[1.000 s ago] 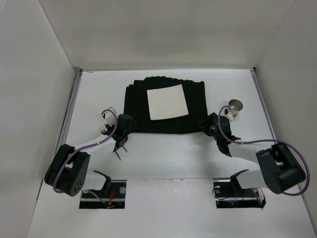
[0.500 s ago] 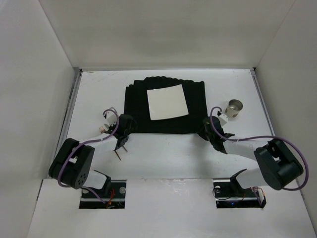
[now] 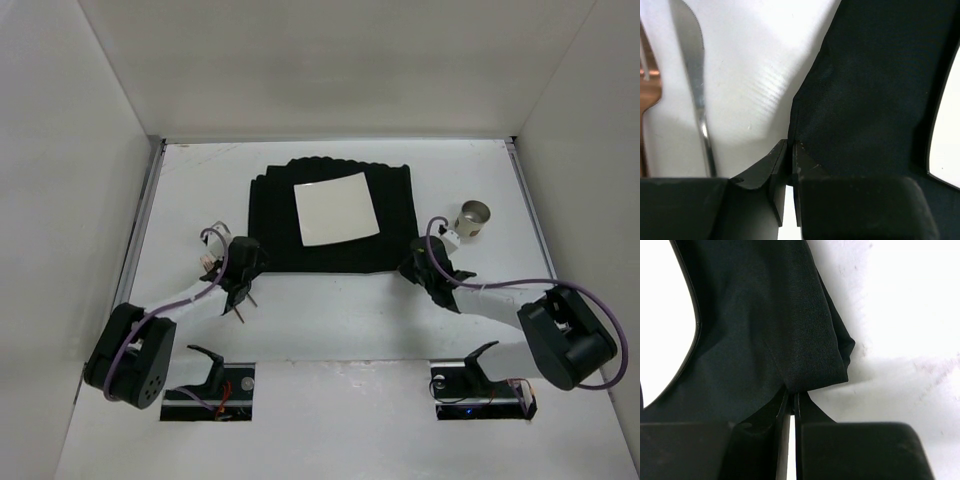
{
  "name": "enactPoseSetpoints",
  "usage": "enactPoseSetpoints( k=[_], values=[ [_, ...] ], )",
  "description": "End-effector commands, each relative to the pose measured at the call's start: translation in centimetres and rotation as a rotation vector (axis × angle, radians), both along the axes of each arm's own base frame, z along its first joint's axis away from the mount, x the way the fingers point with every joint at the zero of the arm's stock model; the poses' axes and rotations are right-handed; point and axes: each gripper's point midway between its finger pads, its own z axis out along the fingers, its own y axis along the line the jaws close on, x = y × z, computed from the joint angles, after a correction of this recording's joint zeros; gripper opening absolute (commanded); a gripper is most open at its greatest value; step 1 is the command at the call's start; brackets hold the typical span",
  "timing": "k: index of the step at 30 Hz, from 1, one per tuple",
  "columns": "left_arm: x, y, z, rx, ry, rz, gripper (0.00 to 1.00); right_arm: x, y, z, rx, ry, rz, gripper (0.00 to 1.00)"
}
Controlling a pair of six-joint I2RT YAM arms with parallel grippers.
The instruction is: Set the dinner table for one person
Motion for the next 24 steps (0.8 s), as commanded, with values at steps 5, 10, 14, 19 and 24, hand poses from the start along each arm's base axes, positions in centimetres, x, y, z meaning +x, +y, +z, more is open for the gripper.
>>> enactPoseSetpoints(
  k=[5,10,14,19,24],
  values=[
    [-2.7,1.5,0.6,0.032,0.026,-0.007,0.21,-2.7,0.0,0.0,0.001,0.015,0.040,0.20],
    [-2.1,1.0,5.4,0.038,-0.080,-0.042,0.35,-2.0,0.1,2.8,-0.007,-0.060,0.068,0.52],
    [-1.3,-1.1,8.8,-0.011,-0.150,-0.087,0.36,-1.8,-0.3,4.4,-0.021,-0.101,0.059,0.58],
    [1.3,-7.1,8.7,-0.170,-0.133,-0.182,0.40,-1.6,1.7,4.5,0.002,-0.112,0.111,0.59],
    [4.0,-12.2,7.4,-0.254,-0.100,-0.270,0.40,-1.1,5.5,5.3,0.044,-0.161,0.192,0.59]
  ],
)
